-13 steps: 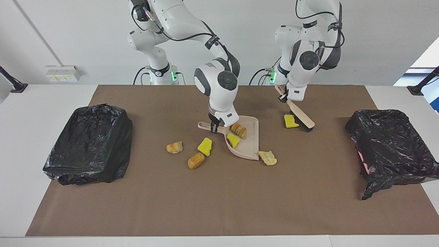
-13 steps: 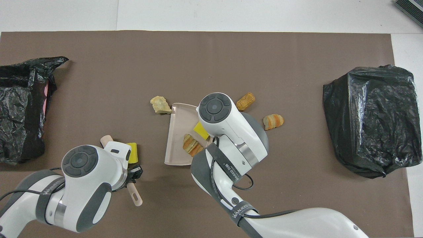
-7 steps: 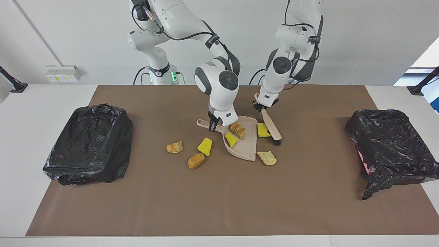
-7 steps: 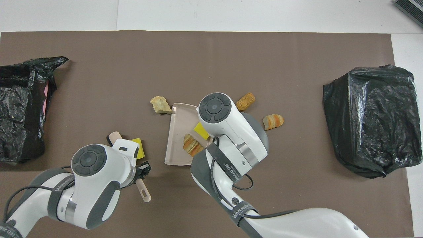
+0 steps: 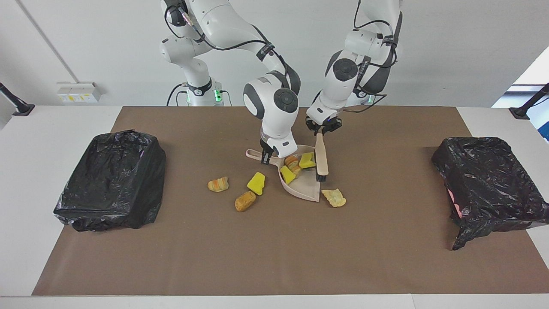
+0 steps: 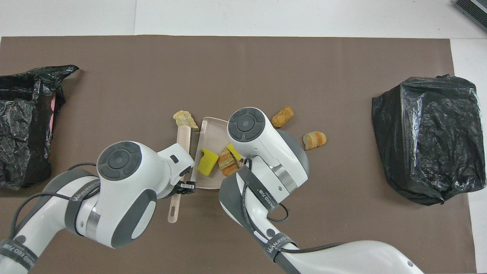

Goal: Sweep and dump trash in bin
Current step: 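Sweep more debris into the dustpan with the left gripper's brush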

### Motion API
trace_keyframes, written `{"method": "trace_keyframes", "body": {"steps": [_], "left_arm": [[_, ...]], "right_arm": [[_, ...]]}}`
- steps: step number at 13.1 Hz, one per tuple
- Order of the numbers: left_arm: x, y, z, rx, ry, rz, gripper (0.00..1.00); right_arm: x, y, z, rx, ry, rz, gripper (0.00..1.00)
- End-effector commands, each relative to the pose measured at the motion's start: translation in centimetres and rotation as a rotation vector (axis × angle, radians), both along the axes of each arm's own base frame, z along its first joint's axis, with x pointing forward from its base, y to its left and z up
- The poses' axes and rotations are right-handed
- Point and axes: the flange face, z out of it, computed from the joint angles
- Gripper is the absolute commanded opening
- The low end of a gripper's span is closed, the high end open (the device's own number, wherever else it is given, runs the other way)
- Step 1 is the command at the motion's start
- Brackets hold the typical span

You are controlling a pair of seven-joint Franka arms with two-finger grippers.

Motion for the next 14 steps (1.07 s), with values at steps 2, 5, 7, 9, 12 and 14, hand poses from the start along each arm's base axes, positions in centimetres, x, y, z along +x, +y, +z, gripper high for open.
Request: {"method": "trace_keyframes", "body": {"steps": [2, 5, 7, 9, 12, 14], "left_arm": [[5.8, 3.7, 0.3, -0.006, -0.005, -0.027, 0.00], [10.7, 5.6, -1.4, 0.076, -0.040, -0.124, 0.00], [11.6, 7.8, -2.1, 0.072, -0.036, -0.213, 0.00], [10.3, 7.3, -3.0, 0.069, -0.008, -0.287, 0.00], [7.4, 6.6, -3.9, 0.059, 0.039, -0.382, 0.00], [6.3, 5.0, -3.9, 0.036, 0.054, -0.479, 0.00]], "right_arm": [[-0.5, -0.5, -0.1, -0.041, -0.009, -0.024, 0.00], [-0.5, -0.6, -0.1, -0.037, -0.014, -0.033, 0.00], [-0.6, -0.5, -0.1, -0.040, -0.015, -0.043, 0.00], [-0.6, -0.5, -0.1, -0.041, -0.017, -0.051, 0.00], [-0.6, -0.5, -0.1, -0.039, -0.017, -0.051, 0.00], [-0.5, -0.6, -0.1, -0.037, -0.018, -0.055, 0.00]]}}
